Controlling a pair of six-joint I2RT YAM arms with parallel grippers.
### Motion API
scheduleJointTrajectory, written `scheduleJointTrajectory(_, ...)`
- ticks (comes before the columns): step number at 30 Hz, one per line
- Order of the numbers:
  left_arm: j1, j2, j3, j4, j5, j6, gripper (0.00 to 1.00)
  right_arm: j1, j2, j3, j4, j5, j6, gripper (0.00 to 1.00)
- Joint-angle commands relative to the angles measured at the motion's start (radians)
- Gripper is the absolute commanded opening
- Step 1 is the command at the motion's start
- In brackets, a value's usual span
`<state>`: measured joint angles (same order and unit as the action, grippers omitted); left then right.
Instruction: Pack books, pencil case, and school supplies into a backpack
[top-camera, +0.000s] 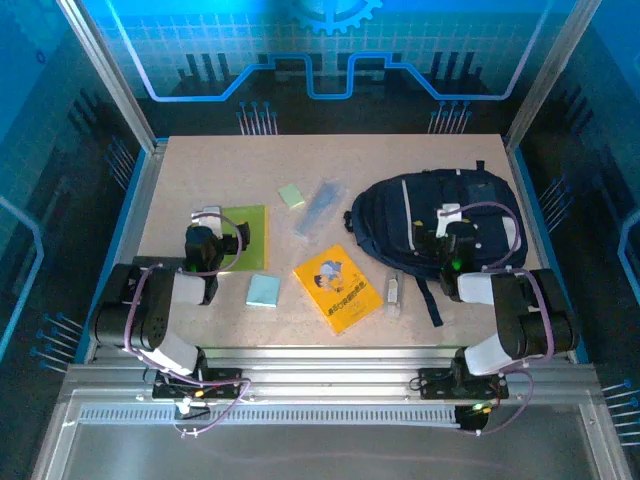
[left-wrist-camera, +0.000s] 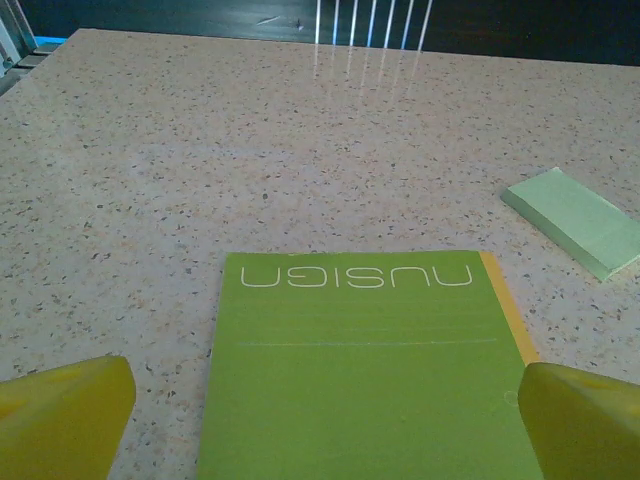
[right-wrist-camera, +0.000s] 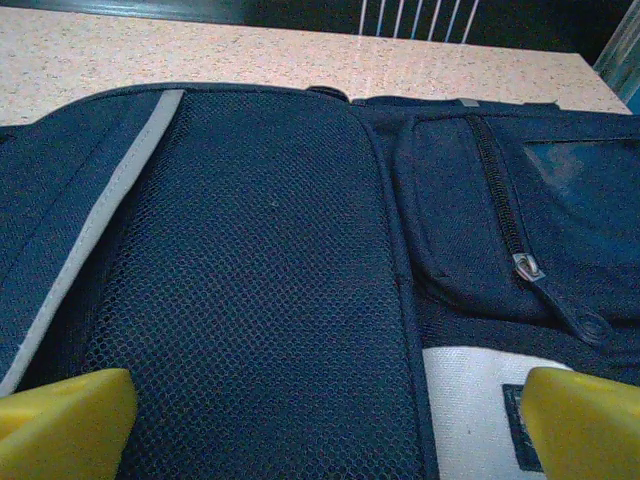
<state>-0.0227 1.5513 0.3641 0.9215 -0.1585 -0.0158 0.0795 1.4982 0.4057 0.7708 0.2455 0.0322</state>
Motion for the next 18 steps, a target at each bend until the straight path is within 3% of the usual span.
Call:
scheduleJointTrajectory(1,0.004,0.0,0.018,0.001,0.02,0.018,0.99,0.003,0.002,0.008,0.013,-0.037,-0.002,1.0)
scheduleJointTrajectory(18,0.004,0.0,0.019,0.0,0.024,0.016,0.99,-0.007,0.001,0.012,0.007,-0.06,0.0,1.0)
